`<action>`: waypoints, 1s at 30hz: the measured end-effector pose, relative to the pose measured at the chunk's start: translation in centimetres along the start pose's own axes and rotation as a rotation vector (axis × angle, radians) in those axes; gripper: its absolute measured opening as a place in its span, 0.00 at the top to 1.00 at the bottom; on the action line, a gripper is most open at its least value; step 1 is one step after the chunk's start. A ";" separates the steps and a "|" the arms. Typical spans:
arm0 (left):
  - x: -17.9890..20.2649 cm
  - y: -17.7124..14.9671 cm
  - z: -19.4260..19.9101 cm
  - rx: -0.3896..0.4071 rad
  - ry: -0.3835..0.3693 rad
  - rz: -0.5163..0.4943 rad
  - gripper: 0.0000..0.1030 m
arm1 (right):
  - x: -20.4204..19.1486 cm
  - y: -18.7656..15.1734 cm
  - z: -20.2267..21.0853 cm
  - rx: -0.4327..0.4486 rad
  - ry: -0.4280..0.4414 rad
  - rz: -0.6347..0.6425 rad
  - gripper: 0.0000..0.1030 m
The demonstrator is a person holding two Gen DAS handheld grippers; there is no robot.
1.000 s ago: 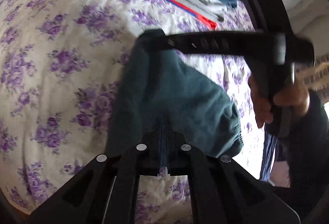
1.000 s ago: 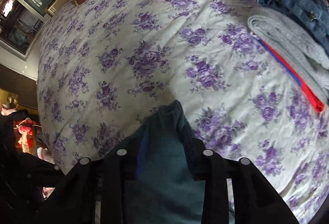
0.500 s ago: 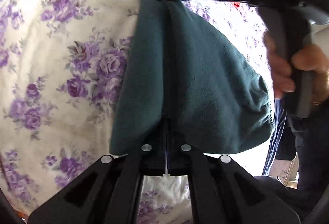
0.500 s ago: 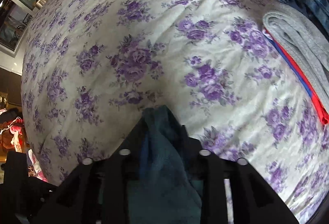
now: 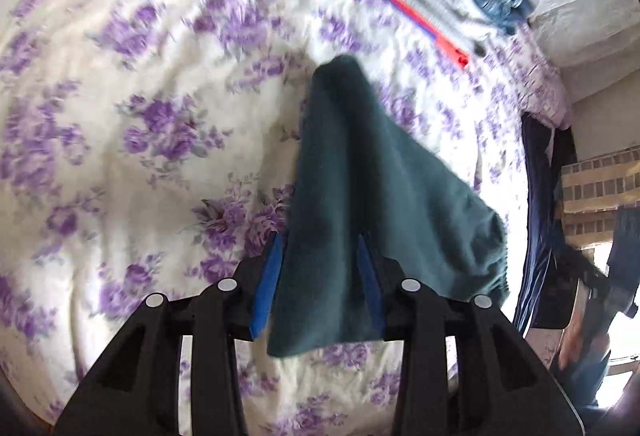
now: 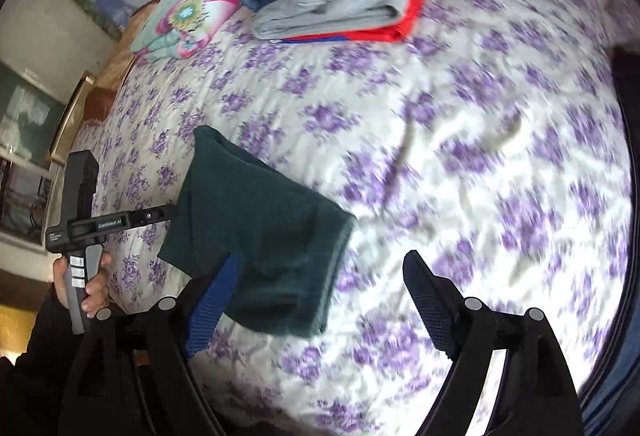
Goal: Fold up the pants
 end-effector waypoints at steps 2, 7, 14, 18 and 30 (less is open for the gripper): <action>-0.4 0.3 -1.1 -0.039 -0.012 0.011 0.53 | 1.7 -2.5 0.3 0.001 0.006 -0.086 0.18; -0.1 0.9 -3.3 -0.075 0.025 0.010 0.50 | 3.7 -5.2 -1.2 -0.033 0.040 -0.191 0.18; -1.5 0.1 -0.9 -0.025 -0.038 0.031 0.80 | 1.8 -2.9 -4.9 -0.047 0.216 -0.220 0.18; -2.0 -0.6 -0.2 -0.011 -0.056 0.045 0.81 | -0.1 -1.3 -8.4 -0.119 0.255 -0.190 0.18; -2.2 -1.2 -0.3 -0.018 -0.022 0.051 0.78 | -4.3 -0.6 -9.3 -0.076 0.267 -0.051 0.82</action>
Point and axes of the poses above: each gripper's, at about its wrist camera, not at the fingertips, and z roughly against the way its jaws point, x to its right, y to its top, the point moved 1 cm from there along -z, roughly the way its jaws point, and after that the axes turned 6 degrees about -y, right-handed, at the moved point
